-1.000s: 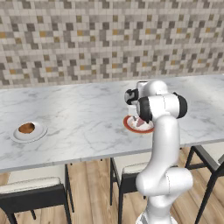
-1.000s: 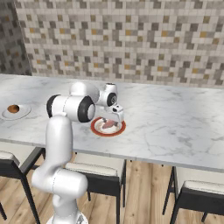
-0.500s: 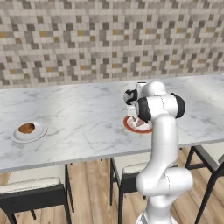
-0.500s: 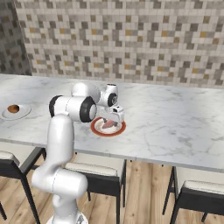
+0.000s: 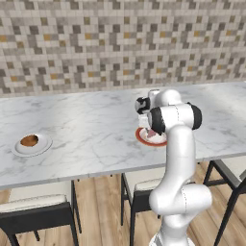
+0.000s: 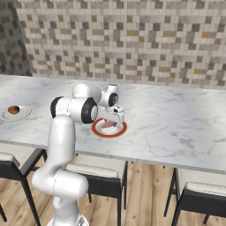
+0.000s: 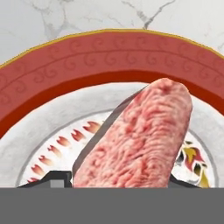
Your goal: Transport the steak and potato to the fridge. Place the steak on the rack containing meat and place the potato on the rack containing the vegetable, ensuring meats and vegetables are on different racks.
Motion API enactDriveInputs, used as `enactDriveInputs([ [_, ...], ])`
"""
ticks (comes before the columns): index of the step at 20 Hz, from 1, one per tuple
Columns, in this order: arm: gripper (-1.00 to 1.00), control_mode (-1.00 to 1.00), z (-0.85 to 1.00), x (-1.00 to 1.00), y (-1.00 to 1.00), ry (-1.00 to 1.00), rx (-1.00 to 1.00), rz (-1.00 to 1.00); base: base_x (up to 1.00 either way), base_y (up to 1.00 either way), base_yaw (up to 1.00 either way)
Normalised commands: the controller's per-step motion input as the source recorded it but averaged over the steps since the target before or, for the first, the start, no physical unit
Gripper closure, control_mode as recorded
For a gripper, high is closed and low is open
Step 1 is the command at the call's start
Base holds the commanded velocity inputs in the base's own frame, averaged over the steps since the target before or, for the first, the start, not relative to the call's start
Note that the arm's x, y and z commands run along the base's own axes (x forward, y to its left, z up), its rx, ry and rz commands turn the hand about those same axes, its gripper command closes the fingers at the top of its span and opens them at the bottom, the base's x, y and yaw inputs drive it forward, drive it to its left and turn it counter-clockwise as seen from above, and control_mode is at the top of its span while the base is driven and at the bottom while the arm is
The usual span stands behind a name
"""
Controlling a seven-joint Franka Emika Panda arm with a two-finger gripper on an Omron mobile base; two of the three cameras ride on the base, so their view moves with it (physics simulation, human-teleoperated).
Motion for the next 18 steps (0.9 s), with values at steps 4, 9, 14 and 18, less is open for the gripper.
enactDriveInputs([
  [4,1.00,-1.00,0.00,-0.03,0.00,0.00,0.00,0.00,0.00,0.00,0.00],
  [9,1.00,-1.00,0.09,-0.16,0.00,-0.08,0.00,0.00,0.00,0.00,0.00],
  [14,1.00,-1.00,0.92,-0.88,0.00,-0.25,0.00,0.02,0.00,0.00,0.00],
  [18,1.00,-1.00,1.00,-0.99,0.00,-0.10,0.00,0.10,0.00,0.00,0.00],
])
